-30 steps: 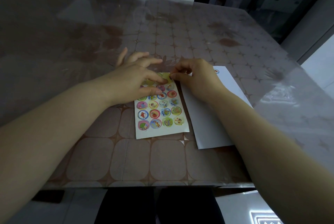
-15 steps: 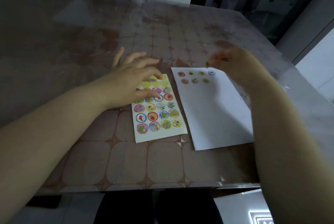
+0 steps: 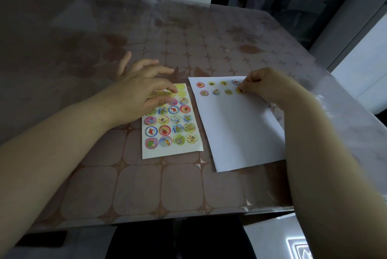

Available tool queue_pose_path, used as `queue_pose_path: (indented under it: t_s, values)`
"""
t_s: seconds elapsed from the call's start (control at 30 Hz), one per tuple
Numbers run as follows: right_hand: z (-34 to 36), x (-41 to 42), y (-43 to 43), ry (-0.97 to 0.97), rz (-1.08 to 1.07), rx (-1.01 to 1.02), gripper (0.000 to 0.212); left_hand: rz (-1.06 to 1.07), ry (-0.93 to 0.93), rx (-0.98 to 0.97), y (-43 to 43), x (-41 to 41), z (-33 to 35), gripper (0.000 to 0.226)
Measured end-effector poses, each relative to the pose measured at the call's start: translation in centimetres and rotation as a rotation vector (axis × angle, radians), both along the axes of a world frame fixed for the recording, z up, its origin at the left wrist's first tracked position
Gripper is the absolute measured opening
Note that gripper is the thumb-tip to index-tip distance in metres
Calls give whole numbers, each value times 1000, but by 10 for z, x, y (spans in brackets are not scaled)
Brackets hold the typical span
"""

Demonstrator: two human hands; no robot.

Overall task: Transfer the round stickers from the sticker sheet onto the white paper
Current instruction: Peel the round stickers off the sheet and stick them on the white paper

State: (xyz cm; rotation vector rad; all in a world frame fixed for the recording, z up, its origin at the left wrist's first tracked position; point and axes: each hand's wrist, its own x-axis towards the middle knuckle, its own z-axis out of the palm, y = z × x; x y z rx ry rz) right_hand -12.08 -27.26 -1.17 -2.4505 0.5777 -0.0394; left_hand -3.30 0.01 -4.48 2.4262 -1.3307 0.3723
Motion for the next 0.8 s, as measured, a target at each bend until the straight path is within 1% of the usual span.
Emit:
queue_pose_path:
  t_s: [0.07, 0.17, 0.27, 0.33, 0.43, 0.53, 0.6, 0.67, 0.73, 0.8]
  values:
    - [-1, 0, 1, -7, -7, 0, 9, 1, 3, 3, 1, 0, 0, 83]
    - [-1, 1, 1, -20, -27, -3, 14, 13, 5, 13, 1, 0, 2, 70]
    - [-1, 5, -1, 11, -93, -33, 37, 17, -2, 14, 1, 1, 2, 64]
    - [-2, 3, -3, 66, -114, -29, 45, 15, 0, 13, 1, 0, 1, 65]
    - [-5, 1, -6, 74, -121, -1, 43, 27, 9, 12, 2, 2, 4, 67]
    - [-6, 4, -6, 88, -111, -77, 47, 49, 40, 6, 7, 6, 8, 69]
    - [-6, 5, -5, 99, -118, -87, 47, 55, 80, 16, 13, 10, 12, 70]
    - [-6, 4, -3, 100, -129, -104, 44, 42, 139, 29, 21, 14, 15, 64]
    - [-5, 5, 4, 5, -106, -163, 38, -13, 180, 33, 29, 18, 21, 53]
    - [-1, 9, 26, -186, 14, -148, 24, -71, 213, 27, 35, 22, 27, 52]
